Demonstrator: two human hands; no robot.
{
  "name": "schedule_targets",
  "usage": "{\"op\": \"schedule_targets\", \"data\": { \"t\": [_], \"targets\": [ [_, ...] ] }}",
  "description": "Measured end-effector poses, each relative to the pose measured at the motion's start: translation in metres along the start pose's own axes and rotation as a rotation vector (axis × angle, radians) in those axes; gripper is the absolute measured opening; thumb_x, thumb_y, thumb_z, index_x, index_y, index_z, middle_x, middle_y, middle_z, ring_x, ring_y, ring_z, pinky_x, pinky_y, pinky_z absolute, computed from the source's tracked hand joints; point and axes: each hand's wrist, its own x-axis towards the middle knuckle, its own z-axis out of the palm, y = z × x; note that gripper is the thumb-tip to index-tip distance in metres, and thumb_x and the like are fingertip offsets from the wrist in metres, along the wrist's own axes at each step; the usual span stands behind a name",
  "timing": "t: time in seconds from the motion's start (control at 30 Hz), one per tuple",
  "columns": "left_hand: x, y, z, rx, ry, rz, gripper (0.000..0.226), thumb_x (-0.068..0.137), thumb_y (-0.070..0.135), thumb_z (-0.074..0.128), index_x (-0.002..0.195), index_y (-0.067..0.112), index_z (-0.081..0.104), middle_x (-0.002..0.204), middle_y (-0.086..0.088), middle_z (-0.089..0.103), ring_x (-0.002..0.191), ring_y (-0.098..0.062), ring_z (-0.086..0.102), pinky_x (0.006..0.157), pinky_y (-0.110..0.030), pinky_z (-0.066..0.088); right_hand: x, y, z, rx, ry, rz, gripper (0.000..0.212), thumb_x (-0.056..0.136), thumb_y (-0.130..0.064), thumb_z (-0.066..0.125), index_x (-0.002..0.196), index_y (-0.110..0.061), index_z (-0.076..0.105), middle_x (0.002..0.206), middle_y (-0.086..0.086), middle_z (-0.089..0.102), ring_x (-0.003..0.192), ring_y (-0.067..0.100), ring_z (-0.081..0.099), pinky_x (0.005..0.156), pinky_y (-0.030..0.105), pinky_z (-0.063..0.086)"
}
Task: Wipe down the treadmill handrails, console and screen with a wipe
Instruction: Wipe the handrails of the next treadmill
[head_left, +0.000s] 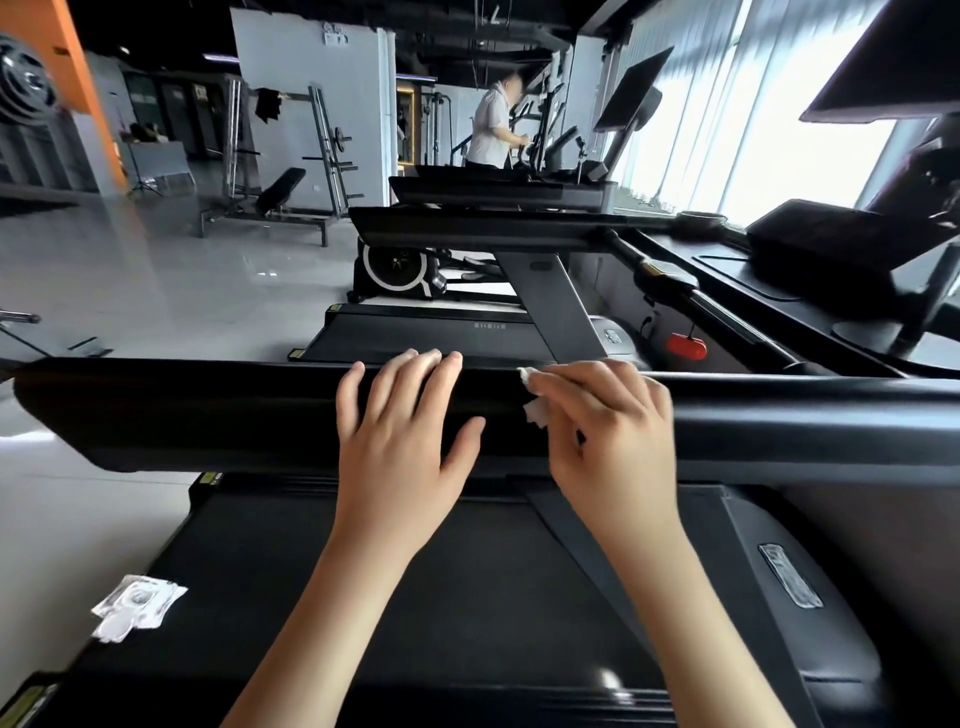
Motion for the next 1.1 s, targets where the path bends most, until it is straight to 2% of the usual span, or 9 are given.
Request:
{"op": "schedule_targets", "data": {
  "t": [0.13,0.27,0.33,0.5,0.57,0.73,0.9,1.0,1.1],
  "targets": [
    [0.001,0.000,0.001,-0.003,0.008,-0.003,0.051,0.089,0.041,0.044,0.129,0.012,0.057,0.127,-0.003,0.060,0.124,-0.024,0.050,0.110,-0.047,0.022,-0.004,0.012,0.002,-0.045,0.196,0.224,0.026,0.089,-0.009,0.050,0.095,-0.010,0.076,0.090,0.006,0.069,0.086,0.025,0.053,0.071,0.039,0.046],
    [-0.001,0.000,0.002,0.010,0.007,0.002,0.051,0.089,0.041,0.044,0.130,0.012,0.057,0.129,-0.003,0.059,0.125,-0.024,0.050,0.110,-0.048,0.024,-0.028,-0.017,0.016,0.009,0.157,0.147,0.023,0.085,0.007,0.061,0.101,-0.002,0.074,0.100,0.006,0.062,0.090,0.020,0.051,0.081,0.027,0.045],
    [-0.001,-0.001,0.002,0.012,0.008,0.003,0.051,0.090,0.041,0.044,0.130,0.012,0.056,0.129,-0.003,0.059,0.125,-0.024,0.050,0.111,-0.047,0.023,-0.036,-0.015,0.015,0.012,0.156,0.116,0.020,0.085,0.005,0.065,0.101,-0.003,0.074,0.101,0.003,0.057,0.088,0.017,0.052,0.080,0.021,0.043],
    [0.000,-0.001,0.002,0.013,0.009,-0.001,0.051,0.090,0.041,0.044,0.131,0.013,0.056,0.128,-0.003,0.059,0.126,-0.024,0.050,0.110,-0.047,0.022,-0.039,0.006,0.009,-0.099,0.327,0.288,0.013,0.090,-0.005,0.064,0.091,-0.005,0.077,0.085,0.012,0.063,0.077,0.022,0.047,0.066,0.033,0.045],
    [-0.001,-0.001,0.003,0.015,0.008,-0.003,0.051,0.090,0.041,0.043,0.131,0.013,0.056,0.129,-0.003,0.059,0.126,-0.024,0.049,0.110,-0.047,0.022,-0.052,-0.009,0.020,-0.091,0.311,0.289,0.012,0.090,-0.004,0.065,0.083,-0.004,0.075,0.082,0.011,0.065,0.072,0.023,0.049,0.064,0.034,0.046],
    [0.000,-0.002,0.001,0.021,-0.020,0.008,0.053,0.090,0.042,0.041,0.133,0.013,0.054,0.132,-0.002,0.057,0.128,-0.023,0.048,0.111,-0.046,0.022,-0.064,-0.012,0.025,-0.034,0.277,0.190,0.012,0.089,-0.007,0.067,0.079,-0.007,0.075,0.083,0.006,0.068,0.075,0.018,0.053,0.068,0.027,0.048],
    [0.000,-0.008,-0.002,-0.055,0.001,0.019,0.052,0.090,0.038,0.041,0.132,0.011,0.054,0.133,-0.005,0.057,0.127,-0.023,0.046,0.110,-0.042,0.023,-0.069,-0.012,0.025,-0.048,0.349,0.323,0.014,0.087,-0.006,0.066,0.075,-0.006,0.073,0.082,0.006,0.069,0.075,0.018,0.051,0.069,0.023,0.045],
    [0.002,-0.019,-0.007,-0.046,0.047,-0.076,0.050,0.091,0.038,0.041,0.130,0.011,0.056,0.131,-0.007,0.057,0.126,-0.025,0.046,0.109,-0.042,0.021,-0.074,-0.031,0.038,-0.004,0.281,0.266,0.021,0.091,-0.007,0.061,0.074,-0.006,0.073,0.081,0.007,0.067,0.070,0.020,0.052,0.068,0.020,0.043],
    [-0.001,-0.032,-0.007,-0.018,0.077,-0.147,0.049,0.092,0.038,0.039,0.126,0.008,0.058,0.126,-0.009,0.060,0.122,-0.027,0.048,0.109,-0.044,0.020,-0.065,-0.030,0.034,0.017,0.293,0.214,0.034,0.099,-0.015,0.053,0.073,-0.007,0.074,0.083,0.004,0.065,0.070,0.019,0.051,0.076,0.011,0.037]
  ]
}}
